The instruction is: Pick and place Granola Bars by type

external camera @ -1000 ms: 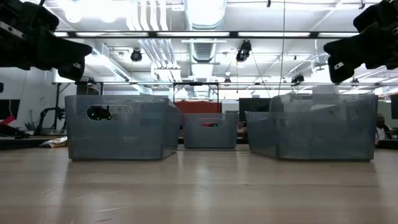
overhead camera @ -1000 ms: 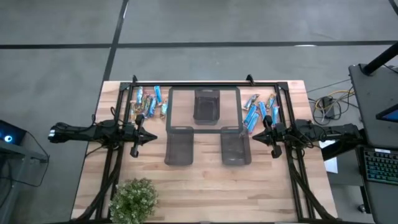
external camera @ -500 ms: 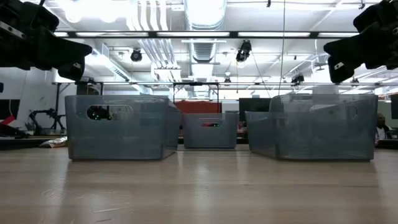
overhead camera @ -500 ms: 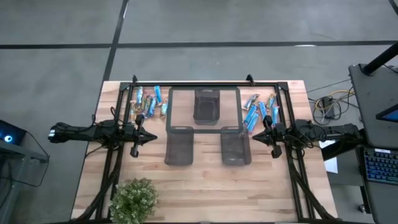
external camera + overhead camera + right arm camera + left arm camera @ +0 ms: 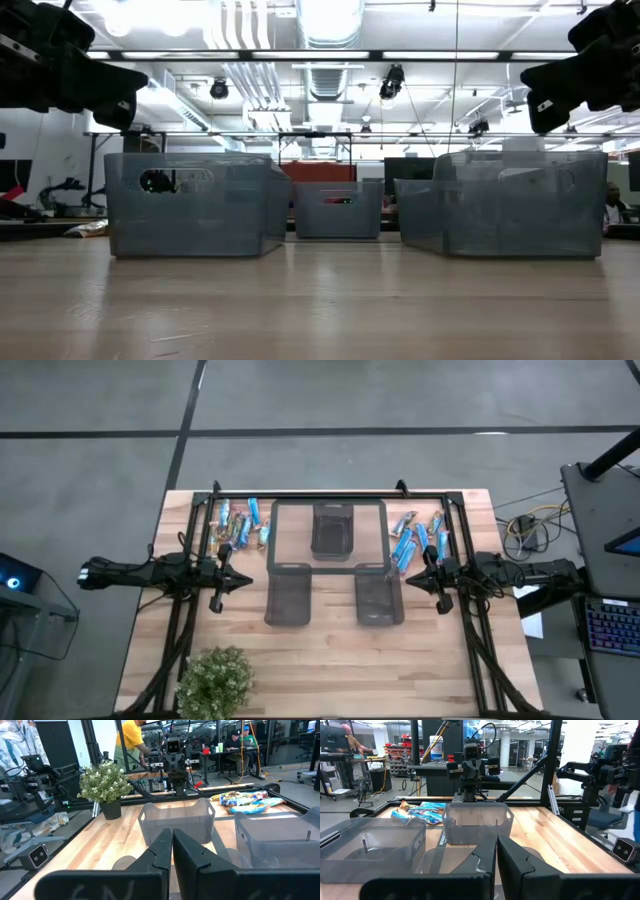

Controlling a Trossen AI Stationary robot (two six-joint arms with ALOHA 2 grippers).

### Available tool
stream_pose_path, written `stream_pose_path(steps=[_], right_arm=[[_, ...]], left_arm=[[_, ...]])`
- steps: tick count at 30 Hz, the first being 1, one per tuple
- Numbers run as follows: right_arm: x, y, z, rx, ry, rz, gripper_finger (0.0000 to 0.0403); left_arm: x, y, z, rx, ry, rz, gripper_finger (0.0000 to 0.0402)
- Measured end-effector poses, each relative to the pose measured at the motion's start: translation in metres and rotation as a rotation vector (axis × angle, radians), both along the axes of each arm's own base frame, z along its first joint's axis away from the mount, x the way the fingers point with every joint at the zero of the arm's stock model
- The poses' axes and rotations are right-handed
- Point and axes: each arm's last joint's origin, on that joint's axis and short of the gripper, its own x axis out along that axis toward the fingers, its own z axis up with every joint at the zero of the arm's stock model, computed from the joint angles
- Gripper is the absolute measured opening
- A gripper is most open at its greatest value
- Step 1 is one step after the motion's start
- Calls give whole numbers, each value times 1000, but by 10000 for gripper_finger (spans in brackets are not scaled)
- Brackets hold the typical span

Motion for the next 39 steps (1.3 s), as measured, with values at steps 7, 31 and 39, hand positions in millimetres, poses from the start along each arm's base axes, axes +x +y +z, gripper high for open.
stream_pose_path(steps=[7, 31, 39], right_arm=[[0, 0, 0, 0, 0, 0, 8], [0, 0, 0, 0, -1, 0, 8], [0, 0, 0, -74, -12, -2, 8]], left_arm=[[0, 0, 0, 0, 0, 0, 0], [0, 0, 1, -1, -8, 0, 0], [0, 0, 4, -268, -16, -4, 0]])
